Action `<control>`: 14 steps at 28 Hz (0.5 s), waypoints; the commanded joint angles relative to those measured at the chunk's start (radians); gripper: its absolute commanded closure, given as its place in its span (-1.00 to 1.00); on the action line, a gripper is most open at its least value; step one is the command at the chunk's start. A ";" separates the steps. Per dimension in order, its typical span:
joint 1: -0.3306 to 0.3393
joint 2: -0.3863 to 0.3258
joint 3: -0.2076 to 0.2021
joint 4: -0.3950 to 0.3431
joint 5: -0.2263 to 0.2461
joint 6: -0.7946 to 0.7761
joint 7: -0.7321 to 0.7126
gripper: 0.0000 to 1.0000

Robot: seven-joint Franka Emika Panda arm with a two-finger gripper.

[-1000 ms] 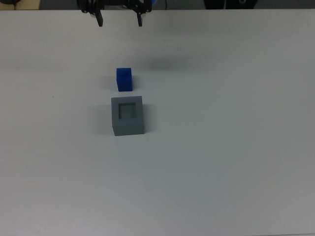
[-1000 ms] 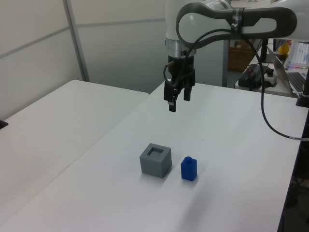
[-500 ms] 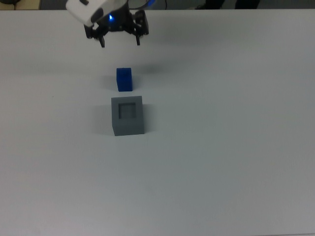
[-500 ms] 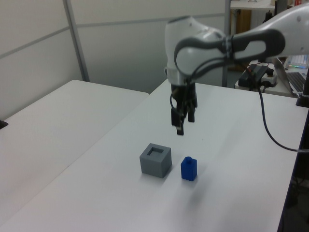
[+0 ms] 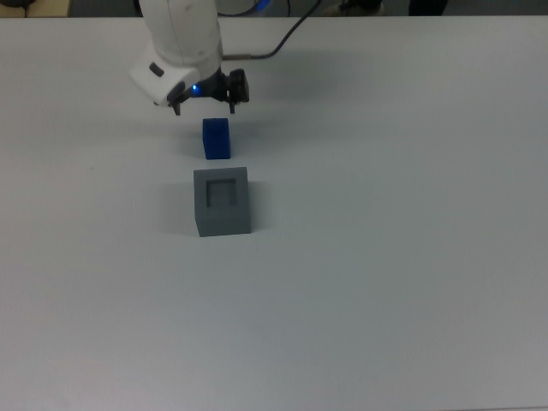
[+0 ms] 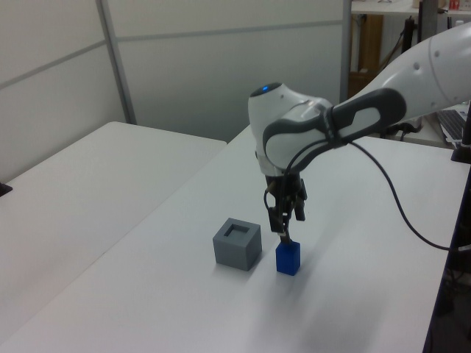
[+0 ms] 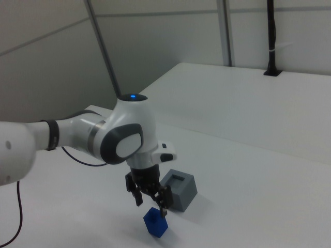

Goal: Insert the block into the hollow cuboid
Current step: 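Close the gripper on the blue block and lift it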

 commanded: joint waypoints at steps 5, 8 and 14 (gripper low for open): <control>0.003 0.055 0.002 -0.035 -0.052 0.064 0.069 -0.81; 0.008 0.061 0.004 -0.042 -0.058 0.067 0.090 -0.79; 0.009 0.073 0.022 -0.042 -0.058 0.070 0.126 -0.47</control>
